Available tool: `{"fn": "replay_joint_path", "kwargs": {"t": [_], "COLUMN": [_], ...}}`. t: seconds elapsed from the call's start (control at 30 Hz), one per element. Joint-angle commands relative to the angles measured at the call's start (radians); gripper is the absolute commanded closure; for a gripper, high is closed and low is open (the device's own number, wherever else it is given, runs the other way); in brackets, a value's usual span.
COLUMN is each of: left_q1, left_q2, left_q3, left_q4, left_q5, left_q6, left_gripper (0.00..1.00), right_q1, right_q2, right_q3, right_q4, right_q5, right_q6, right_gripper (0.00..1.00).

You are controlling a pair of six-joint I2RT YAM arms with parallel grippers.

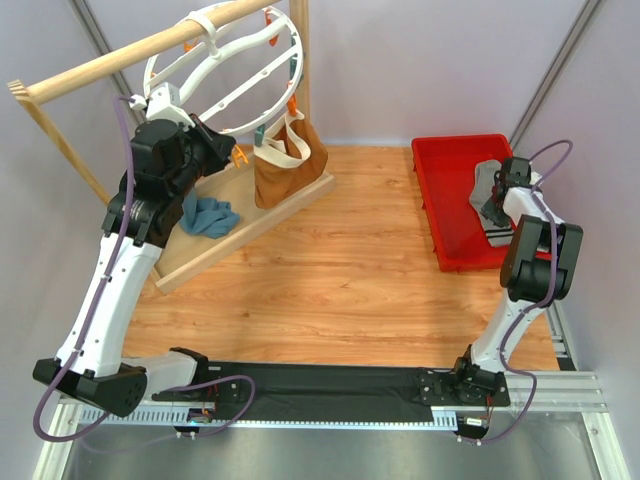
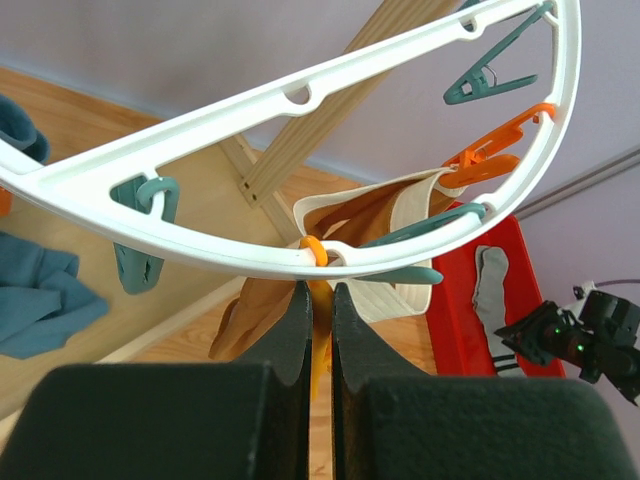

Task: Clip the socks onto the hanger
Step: Adjust the sock in the bin.

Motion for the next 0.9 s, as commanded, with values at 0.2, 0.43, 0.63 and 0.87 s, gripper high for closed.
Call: {"fn": "replay_joint_path", "kwargs": {"t": [0.2, 0.43, 0.63, 0.87], "left_q1": [0.0, 0.0, 0.0, 0.0], "left_q2": [0.002, 0.002, -0.001, -0.006], "left_q3": [-0.001, -0.015, -0.015, -0.016], "left_q4": [0.003, 0.007, 0.006, 0.004], "left_q5": [0.065, 0.061, 0.064, 0.064], "left_q6": [0.02, 0.018, 0.017, 0.017], "left_gripper": [1.0, 1.0, 1.0, 1.0], "right_q1": [-0.022, -0.022, -0.022, -0.022], "right_q2": [-0.006, 0.011, 0.032, 0.04], "right_q3": [-0.024, -0.021, -0.027, -0.002], "right_q4": [0.046, 0.036, 0.044, 0.018], "right_q5": [-0.045, -0.05, -0.056, -0.082], "right_q6": [-0.057, -0.053, -0.047, -0.045], "right_gripper": [0.72, 0.75, 0.75, 0.9]}}
